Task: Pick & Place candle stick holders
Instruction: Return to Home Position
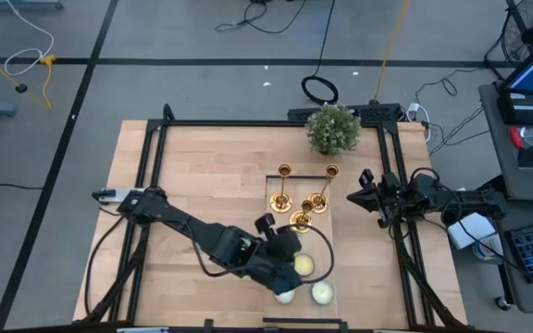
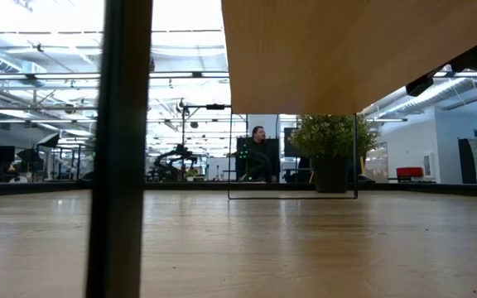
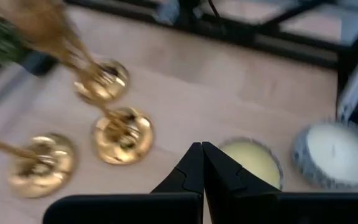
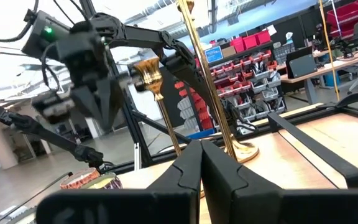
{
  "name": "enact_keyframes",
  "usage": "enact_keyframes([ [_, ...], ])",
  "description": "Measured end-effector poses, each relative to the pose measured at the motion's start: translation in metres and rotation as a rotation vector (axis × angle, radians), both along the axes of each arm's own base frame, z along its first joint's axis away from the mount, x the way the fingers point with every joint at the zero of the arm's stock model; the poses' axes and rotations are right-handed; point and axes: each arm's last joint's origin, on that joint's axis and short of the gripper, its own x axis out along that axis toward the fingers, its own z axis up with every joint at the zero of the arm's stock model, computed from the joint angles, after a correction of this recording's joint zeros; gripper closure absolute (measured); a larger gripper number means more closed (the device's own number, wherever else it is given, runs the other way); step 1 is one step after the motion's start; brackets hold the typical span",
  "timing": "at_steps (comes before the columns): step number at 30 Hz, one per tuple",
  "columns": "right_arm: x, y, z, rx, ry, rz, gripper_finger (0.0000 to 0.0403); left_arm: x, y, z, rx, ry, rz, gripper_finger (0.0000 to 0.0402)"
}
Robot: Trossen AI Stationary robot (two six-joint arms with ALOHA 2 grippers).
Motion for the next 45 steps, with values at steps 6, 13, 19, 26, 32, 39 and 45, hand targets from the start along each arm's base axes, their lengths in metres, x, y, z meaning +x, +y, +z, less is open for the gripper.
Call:
enact_keyframes([
  [6,0.0,0.0,0.0,0.0,0.0,0.0,0.0399,-0.017,0.005,0.029,0.046,-0.11,0.095,0.0402],
  [13,0.0,0.0,0.0,0.0,-0.001,0.0,0.0399,-0.033,0.007,0.047,0.035,-0.118,0.071,0.0402],
  [19,0.0,0.0,0.0,0.0,0.0,0.0,0.0399,-0.044,-0.004,0.046,-0.009,-0.062,0.016,0.0402],
  [26,0.0,0.0,0.0,0.0,0.0,0.0,0.0398,-0.062,-0.022,0.04,-0.05,0.004,0.014,0.0402],
  [32,0.0,0.0,0.0,0.0,0.0,0.0,0.0398,-0.077,-0.044,0.039,-0.123,-0.008,0.014,0.0402],
  [39,0.0,0.0,0.0,0.0,0.0,0.0,0.0399,-0.093,-0.068,0.04,-0.214,-0.036,0.02,0.0402],
  [45,0.0,0.0,0.0,0.0,0.0,0.0,0.0399,-0.101,-0.08,0.039,-0.289,0.017,-0.041,0.0402],
])
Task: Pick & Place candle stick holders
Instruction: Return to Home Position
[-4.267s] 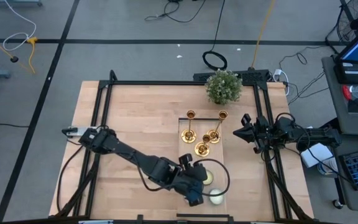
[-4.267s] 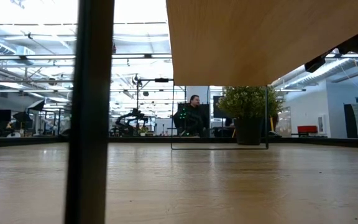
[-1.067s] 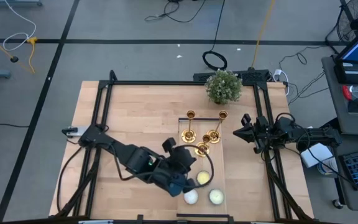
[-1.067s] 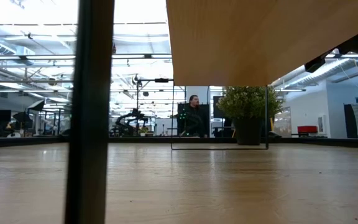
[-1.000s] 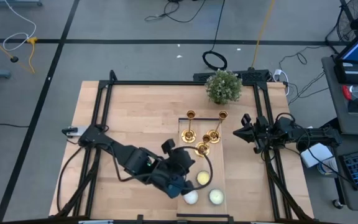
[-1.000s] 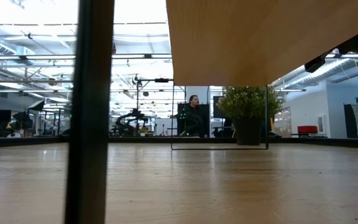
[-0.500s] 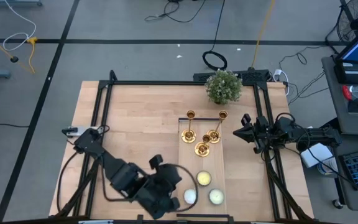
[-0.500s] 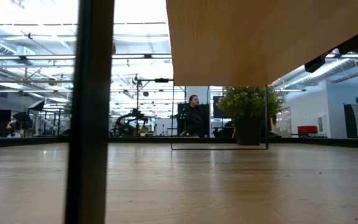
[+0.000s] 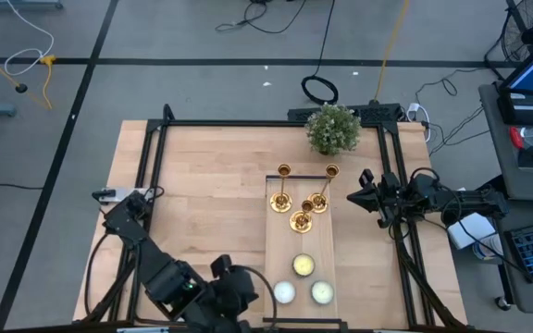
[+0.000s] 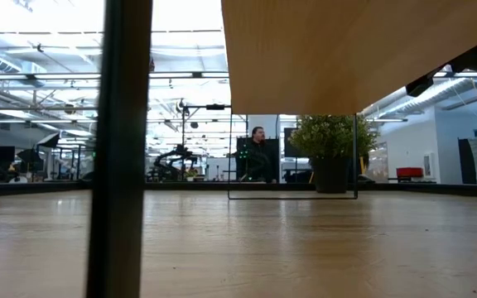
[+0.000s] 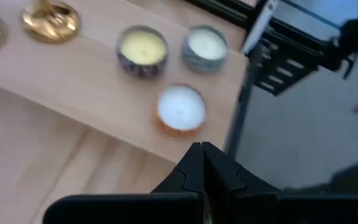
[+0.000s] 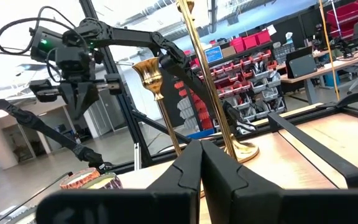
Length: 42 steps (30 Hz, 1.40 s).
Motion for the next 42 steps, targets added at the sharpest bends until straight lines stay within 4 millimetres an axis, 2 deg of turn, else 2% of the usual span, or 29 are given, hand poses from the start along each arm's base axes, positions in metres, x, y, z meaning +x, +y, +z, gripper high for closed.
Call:
enact_keyframes([
  [4,0.0,0.0,0.0,0.0,0.0,0.0,0.0399,0.003,-0.004,0.003,-0.038,-0.017,-0.059,0.0401],
  [12,0.0,0.0,0.0,0.0,0.0,0.0,0.0399,0.035,0.006,0.017,-0.088,-0.198,-0.184,0.0402],
  [17,0.0,0.0,0.0,0.0,0.0,0.0,0.0399,0.046,0.0,0.0,-0.116,-0.213,-0.235,0.0402],
  [22,0.0,0.0,0.0,0.0,0.0,0.0,0.0399,0.06,-0.008,-0.027,-0.174,-0.255,-0.277,0.0402],
  [29,0.0,0.0,0.0,0.0,0.0,0.0,0.0399,0.079,-0.002,-0.05,-0.192,-0.367,-0.284,0.0402],
  [33,0.0,0.0,0.0,0.0,0.0,0.0,0.0399,0.079,0.004,-0.047,-0.177,-0.448,-0.3,0.0402],
  [37,0.0,0.0,0.0,0.0,-0.001,0.0,0.0399,0.073,0.024,-0.05,-0.172,-0.504,-0.265,0.0402],
  [42,0.0,0.0,0.0,0.0,-0.001,0.0,0.0398,0.048,0.055,-0.061,-0.181,-0.633,-0.216,0.0402],
])
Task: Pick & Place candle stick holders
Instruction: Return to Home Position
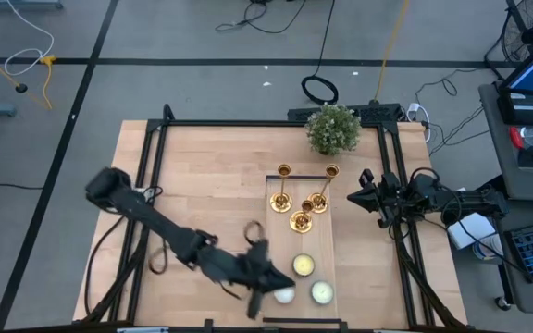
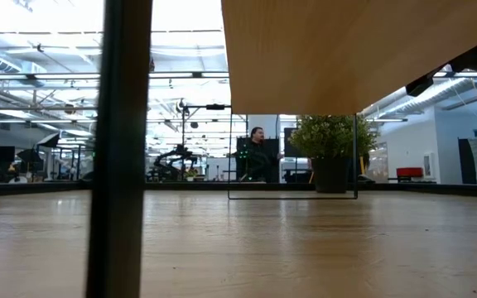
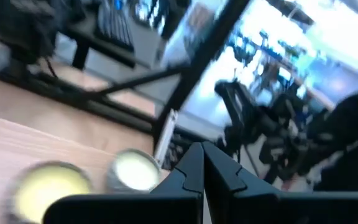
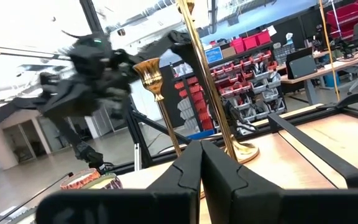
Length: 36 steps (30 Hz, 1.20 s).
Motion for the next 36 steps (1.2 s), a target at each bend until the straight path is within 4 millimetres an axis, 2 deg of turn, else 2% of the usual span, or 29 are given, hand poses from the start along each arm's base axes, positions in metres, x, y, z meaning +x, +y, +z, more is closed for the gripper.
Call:
enact_keyframes([
  [4,0.0,0.0,0.0,0.0,-0.001,0.0,0.0399,-0.027,0.028,-0.011,-0.002,-0.094,0.068,0.0402],
  [10,0.0,0.0,0.0,0.0,-0.001,0.0,0.0398,-0.064,0.074,-0.019,0.035,-0.124,0.14,0.0402],
  [16,0.0,0.0,0.0,0.0,-0.002,0.0,0.0398,-0.093,0.124,-0.033,0.051,-0.106,0.139,0.0401],
  [22,0.0,0.0,0.0,0.0,-0.002,0.0,0.0399,-0.118,0.164,-0.041,0.093,-0.121,0.115,0.0401],
  [27,0.0,0.0,0.0,0.0,-0.001,0.0,0.0398,-0.135,0.186,-0.043,0.213,-0.084,0.133,0.04],
  [31,0.0,0.0,0.0,0.0,-0.002,0.0,0.0399,-0.148,0.198,-0.046,0.386,0.005,0.123,0.04],
  [36,0.0,0.0,0.0,0.0,-0.001,0.0,0.0399,-0.16,0.208,-0.054,0.501,0.131,0.116,0.0399],
])
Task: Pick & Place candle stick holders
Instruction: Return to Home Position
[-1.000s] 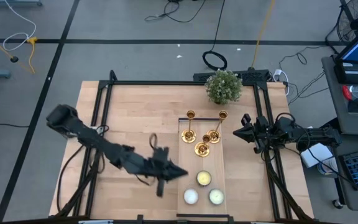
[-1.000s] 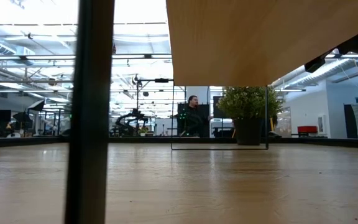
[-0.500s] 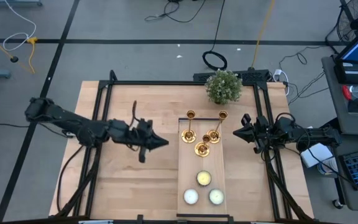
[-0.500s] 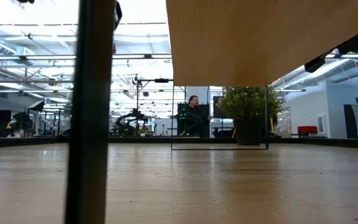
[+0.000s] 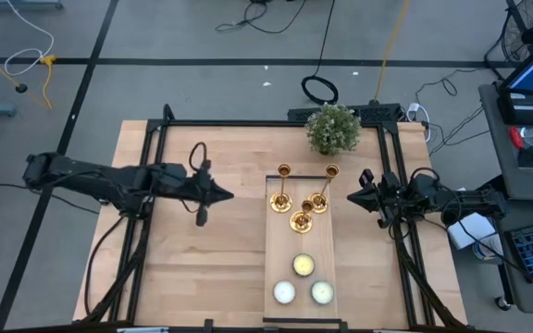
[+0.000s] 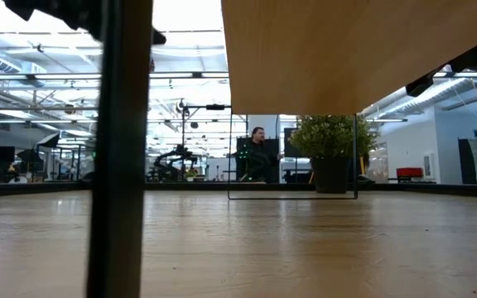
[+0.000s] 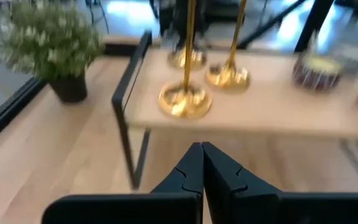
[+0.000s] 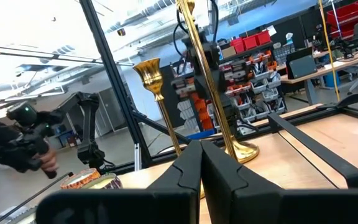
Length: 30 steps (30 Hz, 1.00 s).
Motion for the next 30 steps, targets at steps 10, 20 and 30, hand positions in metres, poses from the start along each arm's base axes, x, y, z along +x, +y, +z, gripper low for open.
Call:
enact_keyframes([
  [10,0.0,0.0,0.0,0.0,-0.001,0.0,0.0399,-0.02,0.013,-0.014,-0.012,0.013,0.048,0.0399],
  [20,0.0,0.0,0.0,0.0,-0.001,0.0,0.0399,-0.055,0.012,-0.036,-0.107,-0.207,0.06,0.0399],
  [30,0.0,0.0,0.0,0.0,-0.001,0.0,0.0399,-0.071,0.013,-0.065,-0.169,-0.336,0.063,0.0395],
])
